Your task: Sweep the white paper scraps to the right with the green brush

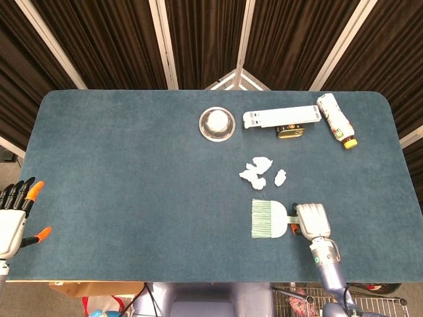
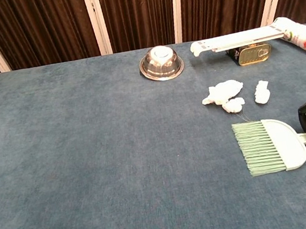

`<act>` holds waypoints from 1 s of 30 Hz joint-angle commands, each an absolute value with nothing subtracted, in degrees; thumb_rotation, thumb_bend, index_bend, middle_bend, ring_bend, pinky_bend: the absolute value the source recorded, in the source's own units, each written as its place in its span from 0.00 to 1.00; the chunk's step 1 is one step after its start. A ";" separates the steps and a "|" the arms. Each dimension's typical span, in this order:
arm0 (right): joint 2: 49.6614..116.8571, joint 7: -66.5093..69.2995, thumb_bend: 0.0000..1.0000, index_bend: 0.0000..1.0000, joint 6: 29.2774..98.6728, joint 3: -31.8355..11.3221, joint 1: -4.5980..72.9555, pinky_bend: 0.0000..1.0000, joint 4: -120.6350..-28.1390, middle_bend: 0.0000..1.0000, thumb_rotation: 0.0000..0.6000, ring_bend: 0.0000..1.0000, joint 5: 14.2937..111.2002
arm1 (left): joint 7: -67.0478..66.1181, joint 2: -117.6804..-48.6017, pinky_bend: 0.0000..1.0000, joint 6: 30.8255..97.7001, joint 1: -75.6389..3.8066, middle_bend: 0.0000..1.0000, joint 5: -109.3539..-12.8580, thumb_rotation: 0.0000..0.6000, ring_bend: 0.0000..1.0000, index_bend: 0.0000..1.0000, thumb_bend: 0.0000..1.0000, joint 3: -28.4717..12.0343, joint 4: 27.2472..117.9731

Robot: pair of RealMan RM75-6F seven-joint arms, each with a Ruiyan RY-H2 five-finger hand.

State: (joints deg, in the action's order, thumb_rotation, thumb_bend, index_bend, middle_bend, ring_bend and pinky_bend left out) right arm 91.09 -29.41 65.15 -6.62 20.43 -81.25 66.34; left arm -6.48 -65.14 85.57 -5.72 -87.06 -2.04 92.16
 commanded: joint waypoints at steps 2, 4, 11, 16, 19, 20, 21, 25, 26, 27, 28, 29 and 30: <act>88.18 -30.28 0.43 0.77 66.77 -7.51 21.28 0.88 -85.79 0.96 1.00 0.99 68.37 | -6.46 -65.16 0.00 85.60 -5.72 0.00 -87.07 1.00 0.00 0.00 0.00 -2.05 92.16; 86.78 -31.28 0.43 0.77 67.31 -8.04 21.78 0.88 -88.05 0.96 1.00 0.99 68.89 | -6.43 -65.14 0.00 85.58 -5.72 0.00 -87.09 1.00 0.00 0.00 0.00 -2.02 92.22; 82.60 -37.71 0.44 0.79 67.55 -11.28 24.82 0.88 -94.96 0.96 1.00 0.99 67.44 | -6.25 -64.89 0.00 85.26 -5.79 0.00 -87.12 1.00 0.00 0.00 0.00 -1.86 92.37; 81.42 -43.98 0.44 0.81 66.44 -14.04 28.13 0.88 -97.77 0.96 1.00 0.99 62.75 | -5.52 -64.48 0.00 84.75 -5.92 0.00 -86.71 1.00 0.00 0.00 0.00 -1.92 92.69; 81.68 -47.11 0.44 0.81 65.78 -15.50 30.44 0.88 -98.36 0.96 1.00 0.99 60.34 | -5.20 -64.27 0.00 84.35 -6.00 0.00 -86.54 1.00 0.00 0.00 0.00 -1.83 92.93; 81.96 -48.00 0.44 0.81 65.51 -15.97 31.25 0.88 -98.28 0.96 1.00 0.99 59.59 | -5.09 -64.20 0.00 84.18 -6.05 0.00 -86.48 1.00 0.00 0.00 0.00 -1.81 93.05; 82.48 -49.15 0.44 0.81 65.14 -16.61 32.38 0.88 -97.98 0.96 1.00 0.99 58.30 | -4.97 -64.11 0.00 83.99 -6.11 0.00 -86.40 1.00 0.00 0.00 0.00 -1.80 93.18; 85.01 -52.99 0.44 0.81 63.68 -18.38 36.46 0.88 -95.04 0.96 1.00 0.99 52.64 | -4.34 -63.73 0.00 83.15 -6.35 0.00 -85.86 1.00 0.00 0.00 0.00 -1.82 93.68; 85.72 -53.76 0.44 0.81 63.38 -18.63 37.43 0.88 -94.05 0.96 1.00 0.99 51.28 | -4.17 -63.62 0.00 82.95 -6.41 0.00 -85.68 1.00 0.00 0.00 0.00 -1.84 93.78; 86.49 -54.52 0.44 0.81 62.92 -18.83 38.46 0.88 -92.81 0.96 1.00 0.99 49.92 | -3.96 -63.50 0.00 82.71 -6.47 0.00 -85.44 1.00 0.00 0.00 0.00 -1.88 93.88; 87.24 -55.11 0.44 0.81 62.48 -18.95 39.40 0.88 -91.57 0.96 1.00 0.99 48.61 | -3.74 -63.39 0.00 82.51 -6.53 0.00 -85.26 1.00 0.00 0.00 0.00 -1.92 93.98; 87.71 -55.36 0.44 0.81 62.27 -19.02 39.94 0.88 -90.81 0.96 1.00 0.99 47.86 | -3.52 -63.32 0.00 82.36 -6.58 0.00 -85.14 1.00 0.00 0.00 0.00 -1.95 94.03; 88.40 -55.69 0.44 0.81 61.88 -19.01 40.70 0.88 -89.61 0.96 1.00 0.99 46.79 | -3.19 -63.22 0.00 82.15 -6.65 0.00 -84.98 1.00 0.00 0.00 0.00 -1.99 94.07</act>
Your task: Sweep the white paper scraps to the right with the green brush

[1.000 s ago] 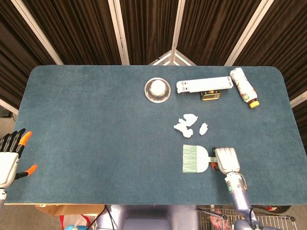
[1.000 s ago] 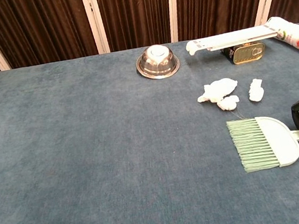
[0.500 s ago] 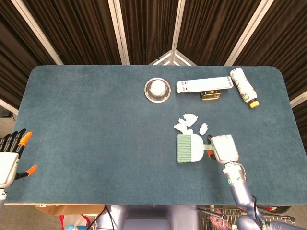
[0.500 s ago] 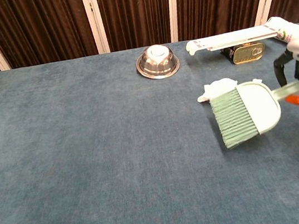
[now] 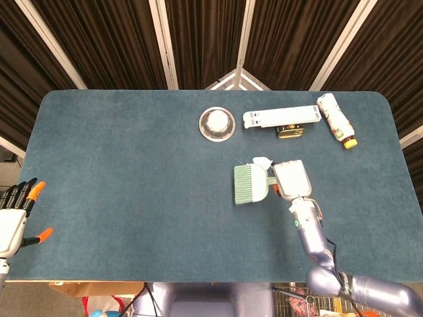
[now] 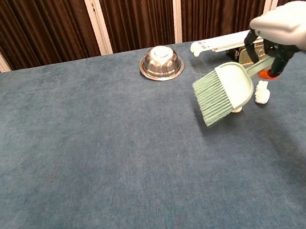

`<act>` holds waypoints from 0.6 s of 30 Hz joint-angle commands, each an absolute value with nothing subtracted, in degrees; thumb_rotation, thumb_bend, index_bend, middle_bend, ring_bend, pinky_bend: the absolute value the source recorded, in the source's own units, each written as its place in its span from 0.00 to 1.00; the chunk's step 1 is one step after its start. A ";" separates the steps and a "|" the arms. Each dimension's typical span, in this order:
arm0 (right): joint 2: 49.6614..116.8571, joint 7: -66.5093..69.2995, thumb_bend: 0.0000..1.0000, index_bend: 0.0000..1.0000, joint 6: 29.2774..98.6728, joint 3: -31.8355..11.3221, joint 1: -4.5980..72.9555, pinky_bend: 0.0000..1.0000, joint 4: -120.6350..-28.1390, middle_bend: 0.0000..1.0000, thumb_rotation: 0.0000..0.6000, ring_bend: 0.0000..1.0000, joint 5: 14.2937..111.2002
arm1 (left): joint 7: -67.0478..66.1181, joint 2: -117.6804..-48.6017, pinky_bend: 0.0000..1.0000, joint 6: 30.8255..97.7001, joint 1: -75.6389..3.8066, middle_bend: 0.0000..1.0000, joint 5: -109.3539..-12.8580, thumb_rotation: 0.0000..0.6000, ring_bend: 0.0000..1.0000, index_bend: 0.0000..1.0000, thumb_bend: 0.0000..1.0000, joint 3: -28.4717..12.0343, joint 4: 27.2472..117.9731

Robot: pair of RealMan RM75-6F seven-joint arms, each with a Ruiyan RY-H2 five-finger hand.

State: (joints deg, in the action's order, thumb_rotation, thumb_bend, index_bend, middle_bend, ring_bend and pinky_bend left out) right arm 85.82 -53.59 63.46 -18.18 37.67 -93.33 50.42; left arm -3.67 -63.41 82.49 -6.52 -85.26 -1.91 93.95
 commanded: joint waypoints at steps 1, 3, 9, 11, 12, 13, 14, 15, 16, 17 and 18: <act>88.98 -55.97 0.44 0.81 61.60 -18.92 41.34 0.88 -88.54 0.96 1.00 0.99 45.84 | -2.88 -63.13 0.00 81.95 -6.74 0.00 -84.81 1.00 0.00 0.00 0.00 -2.05 94.06; 89.82 -56.45 0.44 0.81 61.10 -18.57 42.27 0.88 -86.84 0.96 1.00 0.99 44.43 | -2.47 -63.02 0.00 81.58 -6.89 0.00 -84.52 1.00 0.00 0.00 0.00 -2.15 93.98; 90.69 -57.39 0.44 0.81 60.64 -17.08 44.00 0.88 -82.24 0.96 1.00 0.99 42.18 | -1.75 -62.74 0.00 80.91 -7.16 0.00 -84.26 1.00 0.00 0.00 0.00 -2.13 94.27; 90.24 -57.74 0.44 0.81 60.96 -16.76 44.03 0.88 -81.26 0.96 1.00 0.99 41.52 | -1.63 -62.77 0.00 81.11 -7.13 0.00 -84.43 1.00 0.00 0.00 0.00 -2.14 94.31; 89.68 -57.86 0.44 0.82 61.36 -16.61 43.92 0.88 -80.77 0.96 1.00 0.99 41.11 | -1.52 -62.81 0.00 81.27 -7.11 0.00 -84.54 1.00 0.00 0.00 0.00 -2.16 94.28; 89.18 -58.00 0.44 0.82 61.75 -16.46 43.79 0.88 -80.50 0.96 1.00 0.99 40.99 | -1.46 -62.83 0.00 81.36 -7.09 0.00 -84.60 1.00 0.00 0.00 0.00 -2.16 94.23; 88.39 -58.20 0.44 0.82 62.27 -16.17 43.61 0.88 -80.33 0.96 1.00 0.99 41.02 | -1.35 -62.86 0.00 81.42 -7.07 0.00 -84.64 1.00 0.00 0.00 0.00 -2.14 94.18; 87.39 -58.48 0.44 0.82 63.02 -15.82 43.33 0.88 -80.15 0.96 1.00 0.99 41.23 | -1.24 -62.86 0.00 81.45 -7.04 0.00 -84.63 1.00 0.00 0.00 0.00 -2.13 94.17; 86.68 -58.62 0.44 0.82 63.52 -15.60 43.08 0.88 -80.07 0.96 1.00 0.99 41.31 | -1.22 -62.85 0.00 81.45 -7.02 0.00 -84.61 1.00 0.00 0.00 0.00 -2.11 94.14; 85.65 -58.68 0.44 0.82 64.04 -15.33 42.71 0.88 -80.25 0.96 1.00 0.99 41.32 | -1.21 -62.83 0.00 81.46 -7.00 0.00 -84.59 1.00 0.00 0.00 0.00 -2.09 94.12; 84.46 -58.85 0.44 0.82 64.61 -15.11 42.27 0.88 -80.47 0.96 1.00 0.99 41.08 | -1.21 -62.80 0.00 81.47 -6.98 0.00 -84.54 1.00 0.00 0.00 0.00 -2.08 94.14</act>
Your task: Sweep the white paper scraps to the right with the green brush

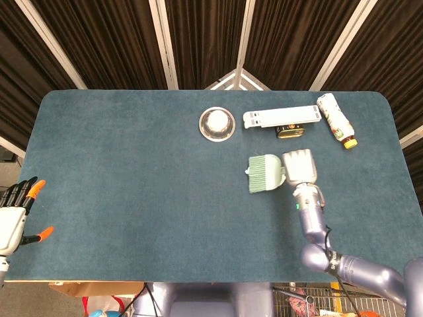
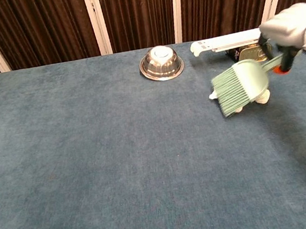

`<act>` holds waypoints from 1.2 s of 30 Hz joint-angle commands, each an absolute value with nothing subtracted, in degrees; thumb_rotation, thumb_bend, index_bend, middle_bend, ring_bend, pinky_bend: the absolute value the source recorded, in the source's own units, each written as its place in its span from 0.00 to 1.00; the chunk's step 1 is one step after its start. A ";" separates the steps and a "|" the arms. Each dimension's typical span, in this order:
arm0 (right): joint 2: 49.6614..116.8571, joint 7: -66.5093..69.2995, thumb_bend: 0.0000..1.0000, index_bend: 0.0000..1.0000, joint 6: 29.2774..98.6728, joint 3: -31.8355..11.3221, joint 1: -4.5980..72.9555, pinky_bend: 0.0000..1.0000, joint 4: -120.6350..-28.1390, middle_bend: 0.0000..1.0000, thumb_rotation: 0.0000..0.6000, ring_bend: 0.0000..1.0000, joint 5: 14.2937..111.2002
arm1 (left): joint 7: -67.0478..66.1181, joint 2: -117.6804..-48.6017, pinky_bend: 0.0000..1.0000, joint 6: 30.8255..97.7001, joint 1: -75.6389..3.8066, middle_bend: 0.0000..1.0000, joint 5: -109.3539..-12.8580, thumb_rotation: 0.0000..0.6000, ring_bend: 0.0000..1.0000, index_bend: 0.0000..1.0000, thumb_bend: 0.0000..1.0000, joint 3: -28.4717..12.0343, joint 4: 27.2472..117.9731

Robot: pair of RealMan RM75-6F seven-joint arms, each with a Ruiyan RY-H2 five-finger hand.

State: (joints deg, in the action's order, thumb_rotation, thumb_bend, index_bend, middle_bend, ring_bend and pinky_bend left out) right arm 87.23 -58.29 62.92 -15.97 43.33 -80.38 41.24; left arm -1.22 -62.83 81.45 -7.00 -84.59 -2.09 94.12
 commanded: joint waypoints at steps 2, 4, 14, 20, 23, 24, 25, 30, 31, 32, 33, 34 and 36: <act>82.97 -59.08 0.44 0.82 65.28 -14.85 41.77 0.88 -80.81 0.96 1.00 0.99 40.77 | -1.19 -62.77 0.00 81.53 -6.92 0.00 -84.53 1.00 0.00 0.00 0.00 -2.05 94.17; 80.75 -59.67 0.44 0.82 66.52 -14.42 40.97 0.88 -81.00 0.96 1.00 0.99 40.49 | -1.15 -62.70 0.00 81.82 -6.81 0.00 -84.70 1.00 0.00 0.00 0.00 -2.02 94.29; 72.83 -57.65 0.44 0.82 70.62 -14.70 39.38 0.88 -91.84 0.96 1.00 0.99 44.00 | -2.14 -63.17 0.00 82.21 -6.96 0.00 -85.51 1.00 0.00 0.00 0.00 -1.92 94.47; 72.82 -59.97 0.44 0.82 71.66 -13.78 41.35 0.88 -99.58 0.96 1.00 0.99 47.06 | -2.83 -63.50 0.00 81.92 -7.24 0.00 -85.53 1.00 0.00 0.00 0.00 -1.94 94.47; 75.12 -61.51 0.44 0.82 71.60 -13.32 42.68 0.88 -100.09 0.96 1.00 0.99 46.42 | -2.85 -63.51 0.00 81.80 -7.30 0.00 -85.54 1.00 0.00 0.00 0.00 -1.89 94.50; 76.13 -62.05 0.44 0.82 71.62 -13.26 43.20 0.88 -99.86 0.96 1.00 0.99 45.96 | -2.78 -63.50 0.00 81.75 -7.32 0.00 -85.52 1.00 0.00 0.00 0.00 -1.88 94.50; 76.86 -62.35 0.44 0.82 71.52 -13.22 43.58 0.88 -99.68 0.96 1.00 0.99 45.58 | -2.72 -63.48 0.00 81.73 -7.33 0.00 -85.49 1.00 0.00 0.00 0.00 -1.89 94.50; 81.37 -64.45 0.44 0.82 70.60 -13.03 46.27 0.88 -96.96 0.96 1.00 0.99 43.26 | -2.21 -63.27 0.00 81.60 -7.42 0.00 -85.33 1.00 0.00 0.00 0.00 -1.98 94.17; 82.20 -64.79 0.44 0.82 70.06 -12.86 46.85 0.88 -96.12 0.96 1.00 0.99 42.91 | -1.99 -63.23 0.00 81.65 -7.42 0.00 -85.28 1.00 0.00 0.00 0.00 -2.04 94.08; 82.73 -64.99 0.44 0.82 69.57 -12.70 47.25 0.88 -95.48 0.96 1.00 0.99 42.65 | -1.79 -63.20 0.00 81.63 -7.41 0.00 -85.22 1.00 0.00 0.00 0.00 -2.05 94.07; 83.44 -65.33 0.44 0.82 68.82 -12.44 47.81 0.88 -94.38 0.96 1.00 0.99 42.21 | -1.54 -63.11 0.00 81.50 -7.40 0.00 -85.06 1.00 0.00 0.00 0.00 -2.04 94.03; 84.10 -65.64 0.44 0.82 68.24 -12.21 48.29 0.88 -93.27 0.96 1.00 0.99 41.78 | -1.43 -63.01 0.00 81.35 -7.42 0.00 -84.94 1.00 0.00 0.00 0.00 -2.02 93.97; 85.32 -65.86 0.44 0.82 67.15 -11.72 49.04 0.88 -91.07 0.96 1.00 0.99 41.09 | -1.13 -62.84 0.00 81.09 -7.45 0.00 -84.60 1.00 0.00 0.00 0.00 -2.05 93.95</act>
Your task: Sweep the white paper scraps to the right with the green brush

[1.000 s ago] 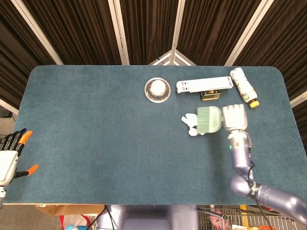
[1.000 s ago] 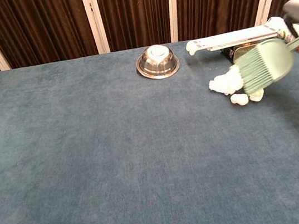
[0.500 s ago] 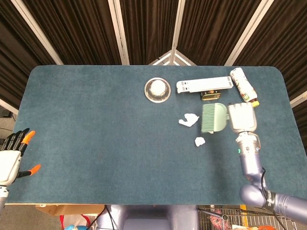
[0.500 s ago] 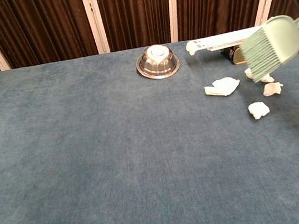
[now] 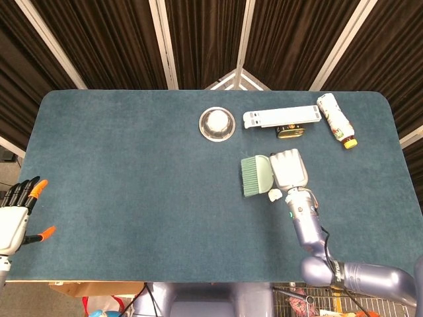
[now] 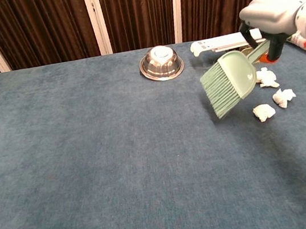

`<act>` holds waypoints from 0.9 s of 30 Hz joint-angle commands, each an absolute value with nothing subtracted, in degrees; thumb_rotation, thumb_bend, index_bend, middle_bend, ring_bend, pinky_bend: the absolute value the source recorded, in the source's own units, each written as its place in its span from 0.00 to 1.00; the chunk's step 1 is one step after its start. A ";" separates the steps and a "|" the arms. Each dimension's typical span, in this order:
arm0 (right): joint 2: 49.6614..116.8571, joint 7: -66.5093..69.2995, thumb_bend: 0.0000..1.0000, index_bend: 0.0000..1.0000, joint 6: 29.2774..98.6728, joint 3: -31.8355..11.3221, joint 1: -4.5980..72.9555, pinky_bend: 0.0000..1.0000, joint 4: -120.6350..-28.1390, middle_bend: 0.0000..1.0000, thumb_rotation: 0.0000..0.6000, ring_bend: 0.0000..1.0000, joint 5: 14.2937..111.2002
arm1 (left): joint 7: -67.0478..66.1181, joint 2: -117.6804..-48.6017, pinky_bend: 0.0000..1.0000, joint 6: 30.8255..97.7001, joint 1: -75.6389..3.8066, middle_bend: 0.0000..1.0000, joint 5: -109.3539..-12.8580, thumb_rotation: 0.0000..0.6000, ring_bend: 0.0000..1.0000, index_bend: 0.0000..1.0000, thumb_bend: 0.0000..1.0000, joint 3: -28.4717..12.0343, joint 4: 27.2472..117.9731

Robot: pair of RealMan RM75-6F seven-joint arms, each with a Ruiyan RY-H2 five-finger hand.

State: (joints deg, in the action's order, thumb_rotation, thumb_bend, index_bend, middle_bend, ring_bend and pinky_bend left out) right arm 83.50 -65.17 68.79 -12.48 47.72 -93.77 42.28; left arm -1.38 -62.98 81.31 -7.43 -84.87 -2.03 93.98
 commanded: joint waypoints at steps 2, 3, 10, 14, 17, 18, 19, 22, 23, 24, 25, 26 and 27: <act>86.31 -65.72 0.44 0.82 66.43 -11.40 49.45 0.88 -89.15 0.96 1.00 0.99 40.49 | -0.95 -62.73 0.00 80.89 -7.50 0.00 -84.30 1.00 0.00 0.00 0.00 -2.14 93.94; 86.82 -65.72 0.44 0.82 66.06 -11.18 49.66 0.88 -87.95 0.96 1.00 0.99 40.13 | -0.87 -62.69 0.00 80.76 -7.52 0.00 -84.10 1.00 0.00 0.00 0.00 -2.17 93.94; 87.49 -66.16 0.44 0.82 64.88 -9.75 50.07 0.88 -81.97 0.96 1.00 0.99 38.67 | -0.69 -62.43 0.00 80.50 -7.50 0.00 -83.60 1.00 0.00 0.00 0.00 -2.20 94.27; 86.15 -66.49 0.44 0.82 65.32 -8.88 49.33 0.88 -80.19 0.96 1.00 0.99 38.01 | -0.89 -62.42 0.00 80.67 -7.36 0.00 -83.57 1.00 0.00 0.00 0.00 -2.14 94.37; 84.24 -66.46 0.44 0.82 66.17 -8.37 48.45 0.88 -79.88 0.96 1.00 0.99 37.71 | -1.19 -62.53 0.00 80.91 -7.25 0.00 -83.61 1.00 0.00 0.00 0.00 -2.10 94.40; 83.43 -66.55 0.44 0.82 66.66 -8.20 48.15 0.88 -79.88 0.96 1.00 0.99 37.74 | -1.24 -62.55 0.00 81.07 -7.17 0.00 -83.69 1.00 0.00 0.00 0.00 -2.06 94.42; 82.64 -66.57 0.44 0.82 67.07 -8.03 47.85 0.88 -79.97 0.96 1.00 0.99 37.82 | -1.30 -62.57 0.00 81.24 -7.10 0.00 -83.79 1.00 0.00 0.00 0.00 -2.04 94.42; 80.35 -66.76 0.44 0.83 68.51 -7.74 47.03 0.88 -80.35 0.96 1.00 0.99 38.02 | -1.33 -62.65 0.00 81.73 -6.97 0.00 -84.15 1.00 0.00 0.00 0.00 -2.03 94.47; 79.46 -66.84 0.44 0.83 69.11 -7.61 46.71 0.88 -80.59 0.96 1.00 0.99 38.24 | -1.39 -62.69 0.00 81.94 -6.94 0.00 -84.34 1.00 0.00 0.00 0.00 -2.04 94.45; 78.89 -66.88 0.44 0.83 69.51 -7.50 46.50 0.88 -80.87 0.96 1.00 0.99 38.42 | -1.44 -62.73 0.00 82.05 -6.92 0.00 -84.46 1.00 0.00 0.00 0.00 -2.03 94.42; 77.96 -66.90 0.44 0.83 70.15 -7.37 46.15 0.88 -81.35 0.96 1.00 0.99 38.74 | -1.52 -62.79 0.00 82.17 -6.91 0.00 -84.63 1.00 0.00 0.00 0.00 -2.00 94.42; 77.03 -66.84 0.44 0.83 70.66 -7.22 45.82 0.88 -82.08 0.96 1.00 0.99 39.10 | -1.62 -62.86 0.00 82.25 -6.91 0.00 -84.79 1.00 0.00 0.00 0.00 -1.96 94.41; 76.08 -66.62 0.44 0.83 71.13 -7.09 45.49 0.88 -83.06 0.96 1.00 0.99 39.62 | -1.76 -62.91 0.00 82.30 -6.91 0.00 -84.89 1.00 0.00 0.00 0.00 -1.94 94.39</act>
